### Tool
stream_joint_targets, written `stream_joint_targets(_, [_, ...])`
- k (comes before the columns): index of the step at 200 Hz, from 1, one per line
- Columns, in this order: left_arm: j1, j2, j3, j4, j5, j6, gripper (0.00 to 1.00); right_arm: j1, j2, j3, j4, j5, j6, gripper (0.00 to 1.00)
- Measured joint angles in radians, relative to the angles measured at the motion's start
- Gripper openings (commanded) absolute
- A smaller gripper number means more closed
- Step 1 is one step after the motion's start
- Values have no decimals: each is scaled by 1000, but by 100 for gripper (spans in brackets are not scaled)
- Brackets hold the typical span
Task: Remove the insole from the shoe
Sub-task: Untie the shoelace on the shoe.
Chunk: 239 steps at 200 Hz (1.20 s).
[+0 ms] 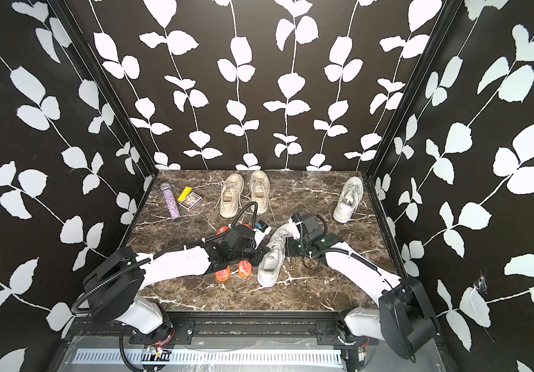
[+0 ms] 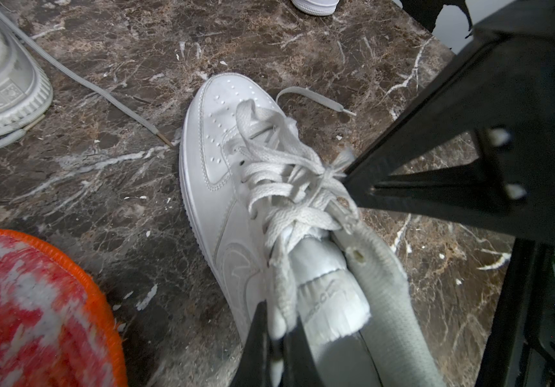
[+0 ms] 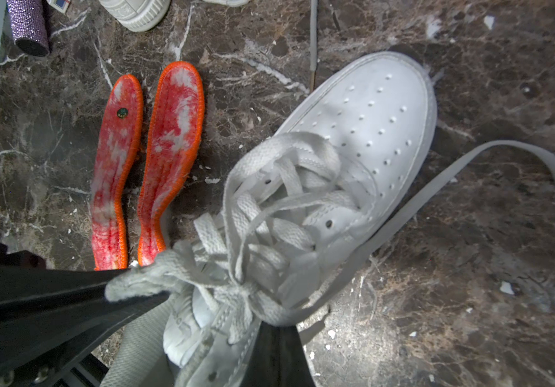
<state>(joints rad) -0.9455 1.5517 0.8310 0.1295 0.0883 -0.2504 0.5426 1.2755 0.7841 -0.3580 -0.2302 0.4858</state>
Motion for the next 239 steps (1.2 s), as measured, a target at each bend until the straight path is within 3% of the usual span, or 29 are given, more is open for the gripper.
stream_joint_targets(107, [-1, -2, 0, -4, -59, -6, 0, 1, -72, 0, -71, 218, 5, 0])
stream_joint_targets(124, [-1, -2, 0, -4, -60, -7, 0, 1, -72, 0, -66, 197, -1, 0])
stream_joint_targets(144, [-1, -2, 0, -5, -60, -7, 0, 1, -71, 0, -41, 130, -12, 10])
stream_joint_targets(173, [-1, -2, 0, -5, -59, -8, 0, 1, -47, 0, -7, 63, -27, 15])
stream_joint_targets(239, [-1, -2, 0, -4, -55, -8, 0, 3, 8, 0, 21, 24, -38, 25])
